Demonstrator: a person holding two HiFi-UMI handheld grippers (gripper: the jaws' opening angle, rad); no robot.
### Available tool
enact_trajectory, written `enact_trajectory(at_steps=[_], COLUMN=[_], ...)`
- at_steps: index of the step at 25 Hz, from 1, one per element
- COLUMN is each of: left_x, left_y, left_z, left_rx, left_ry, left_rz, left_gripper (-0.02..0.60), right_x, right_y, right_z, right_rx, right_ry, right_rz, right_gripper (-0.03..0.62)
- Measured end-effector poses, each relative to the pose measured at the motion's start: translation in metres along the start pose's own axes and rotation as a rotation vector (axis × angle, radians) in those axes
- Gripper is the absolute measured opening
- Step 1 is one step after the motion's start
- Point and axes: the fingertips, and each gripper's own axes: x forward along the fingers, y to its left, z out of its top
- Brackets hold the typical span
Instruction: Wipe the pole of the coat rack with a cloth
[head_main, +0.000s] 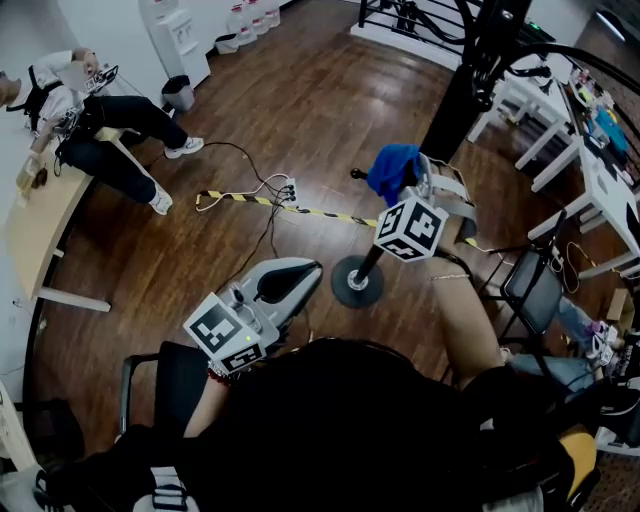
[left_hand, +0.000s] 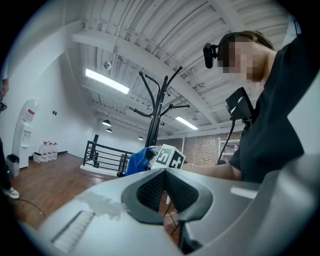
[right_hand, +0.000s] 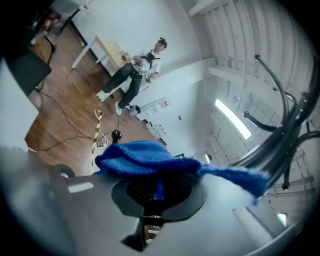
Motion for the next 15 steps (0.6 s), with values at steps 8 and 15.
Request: enact_trajectory(at_steps=[8, 15], left_x=[0.002, -0.027], left_y=[-0.007, 0.002], left_z=[-0.011, 0.003], left_rx=[0.029, 0.036], left_ry=[0.027, 0.018], left_rz=[0.036, 0.134], left_gripper=[0.005, 0.005], right_x=[0.026, 0.023], right_y=[0.041, 0.043], right_z=[-0.035, -0.015], right_rx=[0.043, 0.192], right_ry=[0.099, 0.093], right_rz=[0.078, 0.113], right_gripper=[0.02, 0.02])
